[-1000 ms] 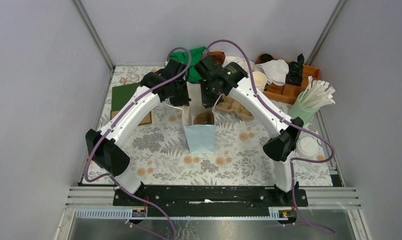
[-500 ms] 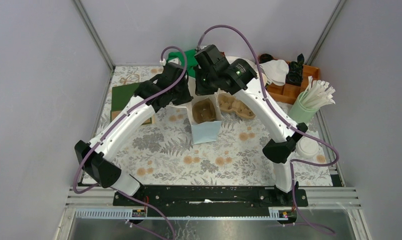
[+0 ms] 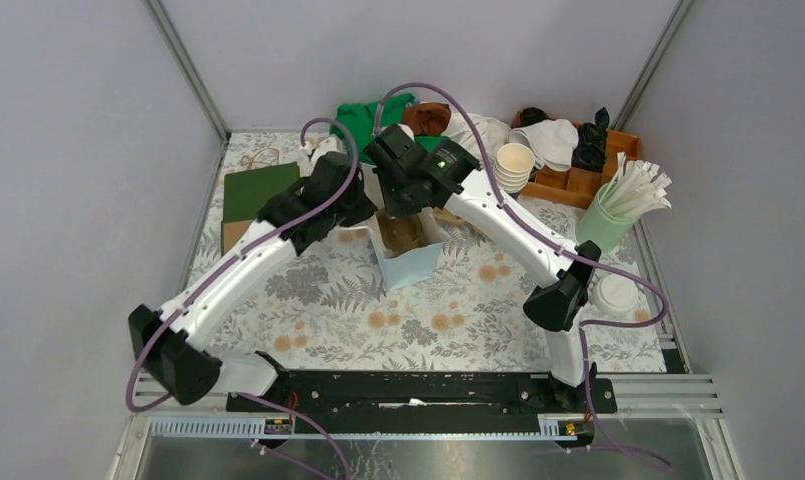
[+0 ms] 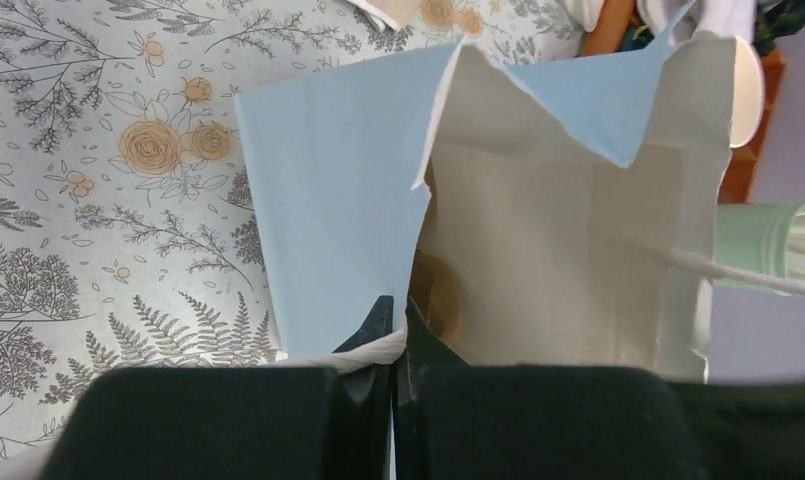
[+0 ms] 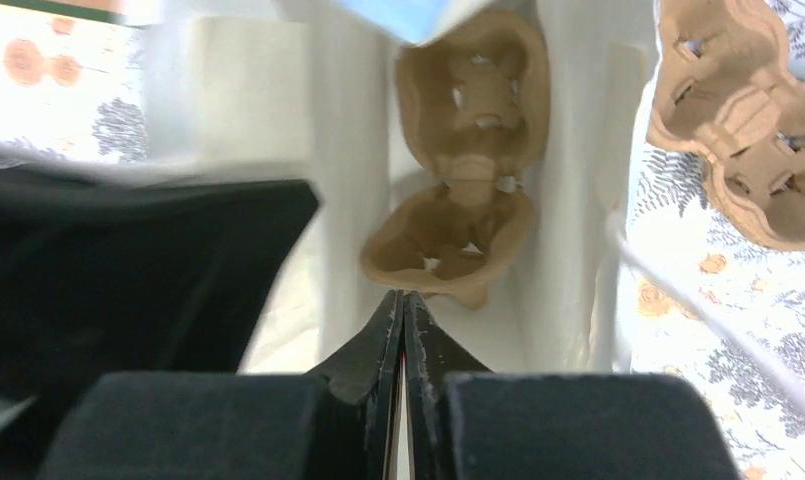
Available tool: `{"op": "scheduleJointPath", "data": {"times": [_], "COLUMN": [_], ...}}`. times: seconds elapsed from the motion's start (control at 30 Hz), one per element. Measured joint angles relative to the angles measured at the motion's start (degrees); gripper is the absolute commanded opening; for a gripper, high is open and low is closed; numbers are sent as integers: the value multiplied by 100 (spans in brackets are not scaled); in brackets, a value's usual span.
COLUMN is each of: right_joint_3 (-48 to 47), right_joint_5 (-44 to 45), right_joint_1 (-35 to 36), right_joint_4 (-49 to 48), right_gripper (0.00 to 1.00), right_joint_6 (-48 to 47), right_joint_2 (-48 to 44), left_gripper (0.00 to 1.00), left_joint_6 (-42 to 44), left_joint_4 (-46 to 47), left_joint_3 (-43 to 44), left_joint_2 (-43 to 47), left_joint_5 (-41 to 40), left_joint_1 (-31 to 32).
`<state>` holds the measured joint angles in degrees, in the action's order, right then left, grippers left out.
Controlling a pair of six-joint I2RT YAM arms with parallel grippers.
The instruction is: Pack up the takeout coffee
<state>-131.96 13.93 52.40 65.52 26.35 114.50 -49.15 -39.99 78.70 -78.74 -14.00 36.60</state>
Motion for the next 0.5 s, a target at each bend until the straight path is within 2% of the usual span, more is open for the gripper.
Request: {"op": "scheduleJointPath", "data": {"times": [0.17, 0.3, 0.5], "right_joint_3": [396, 568, 1071], "right_joint_5": [155, 197, 184], "right_joint_1": [4, 4, 4], "right_joint_4": [46, 31, -393], "right_gripper": [6, 5, 8], "right_joint_6": [-24, -59, -177], "right_joint_2": [11, 33, 33], "left_gripper": [0, 0, 0], "left_joint_6": [-127, -151, -155], "left_joint_4": [501, 907, 1606], "left_joint_3": [-695, -896, -1843], "left_joint_2": [866, 1213, 1725], "left_joint_5": [-87, -81, 168], "left_joint_1": [-7, 2, 4]}}
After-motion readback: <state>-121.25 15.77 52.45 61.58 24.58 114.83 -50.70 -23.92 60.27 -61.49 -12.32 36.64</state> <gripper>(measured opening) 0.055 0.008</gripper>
